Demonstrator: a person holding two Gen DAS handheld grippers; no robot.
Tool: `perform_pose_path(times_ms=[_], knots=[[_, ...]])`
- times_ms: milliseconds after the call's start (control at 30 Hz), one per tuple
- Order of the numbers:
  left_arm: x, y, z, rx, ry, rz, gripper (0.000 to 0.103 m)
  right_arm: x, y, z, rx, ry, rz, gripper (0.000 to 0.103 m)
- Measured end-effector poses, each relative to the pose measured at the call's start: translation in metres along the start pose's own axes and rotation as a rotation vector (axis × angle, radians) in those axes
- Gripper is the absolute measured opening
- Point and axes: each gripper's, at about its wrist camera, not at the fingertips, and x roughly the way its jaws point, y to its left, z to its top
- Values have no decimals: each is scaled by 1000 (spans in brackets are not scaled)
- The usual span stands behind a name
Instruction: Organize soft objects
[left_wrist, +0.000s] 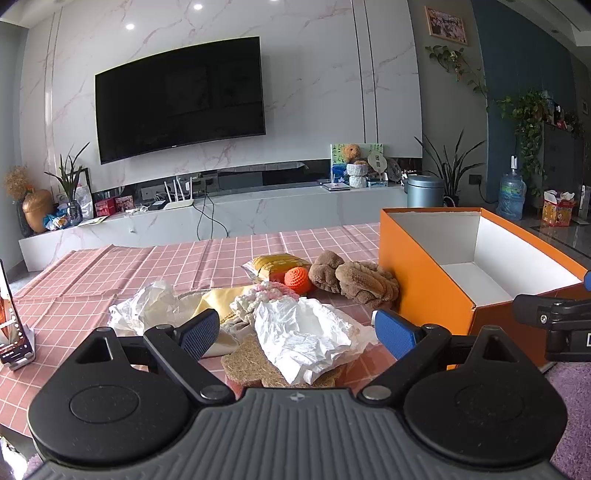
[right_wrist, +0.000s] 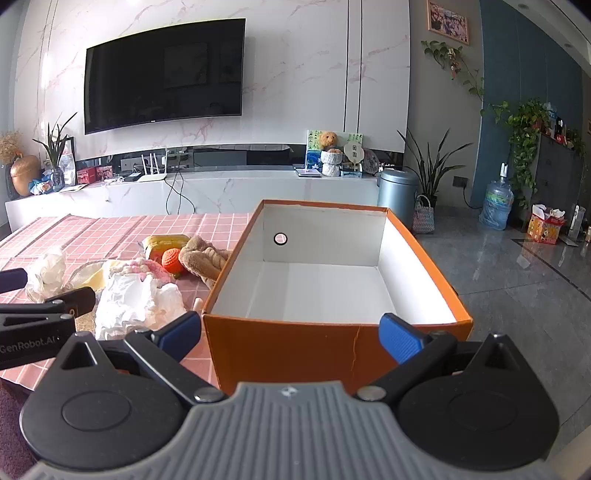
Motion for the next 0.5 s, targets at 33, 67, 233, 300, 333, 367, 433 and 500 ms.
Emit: perform_pose_path(times_ms=[33, 67, 233, 300, 333, 367, 433, 500], knots=[[0, 0, 0, -2, -1, -7, 103, 0, 0, 0, 1, 2, 0, 101], [0, -1, 0, 0, -1, -8, 103, 1, 0, 0, 2, 4, -1, 101], [0, -2, -1, 14, -4, -11, 103, 2, 0, 0, 4, 12, -1, 101], [-1, -3, -2, 14, -1, -10, 103, 2, -1, 0, 9, 14, 1, 101], [-1, -3, -1, 16, -2, -8, 103, 2, -2, 0, 11, 15, 0, 101], [-1, -3, -1, 15, -2, -7, 103, 2, -3, 0, 12, 17, -2, 101], [-1, -3, -1, 15, 0, -9, 103, 3, -4, 0, 16, 21, -4, 101], [-2, -4, -1, 18, 2, -9, 103, 5, -4, 0, 18, 23, -5, 101]])
